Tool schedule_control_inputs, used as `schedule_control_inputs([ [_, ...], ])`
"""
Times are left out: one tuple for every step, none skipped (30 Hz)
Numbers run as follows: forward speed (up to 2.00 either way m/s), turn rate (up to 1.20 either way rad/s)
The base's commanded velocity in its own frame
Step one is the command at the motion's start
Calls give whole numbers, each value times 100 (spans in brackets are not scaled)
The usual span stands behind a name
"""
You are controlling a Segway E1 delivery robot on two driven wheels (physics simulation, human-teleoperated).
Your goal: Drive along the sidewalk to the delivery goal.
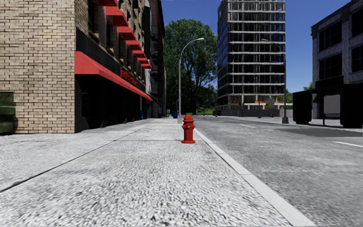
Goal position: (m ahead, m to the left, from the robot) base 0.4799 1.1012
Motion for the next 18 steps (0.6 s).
schedule_control_inputs([
  [132, 120],
  [132, 120],
  [132, 120],
  [132, 120],
  [132, 120],
  [132, 120],
  [132, 80],
  [132, 80],
  [132, 53],
  [129, 42],
  [125, 33],
  [124, 13],
  [121, 3],
  [117, 0],
  [117, 0],
  [111, 0],
  [104, 0],
  [98, 0],
])
